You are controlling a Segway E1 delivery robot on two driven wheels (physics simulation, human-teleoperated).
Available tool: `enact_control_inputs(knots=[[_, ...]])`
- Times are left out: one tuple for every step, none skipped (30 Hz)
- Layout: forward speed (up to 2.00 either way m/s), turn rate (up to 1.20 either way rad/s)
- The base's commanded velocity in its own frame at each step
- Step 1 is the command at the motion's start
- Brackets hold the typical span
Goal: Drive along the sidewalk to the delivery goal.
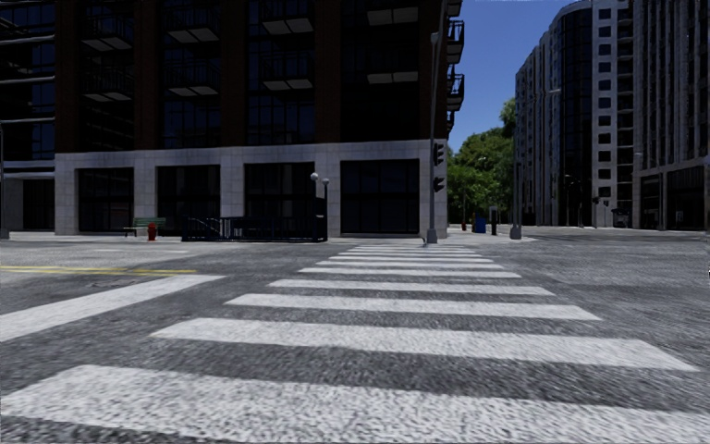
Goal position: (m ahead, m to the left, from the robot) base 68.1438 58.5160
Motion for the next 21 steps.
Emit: enact_control_inputs(knots=[[2.0, -0.32], [2.0, -0.32], [2.0, -0.32], [2.0, -0.32], [2.0, -0.32], [2.0, -0.32], [2.0, -0.32], [2.0, -0.32], [2.0, -0.32], [2.0, -0.32], [2.0, -0.32], [2.0, -0.32], [2.0, -0.32], [2.0, -0.32], [2.0, -0.32], [2.0, -0.32], [2.0, -0.32], [2.0, -0.32], [2.0, -0.32], [2.0, -0.32], [2.0, -0.32]])
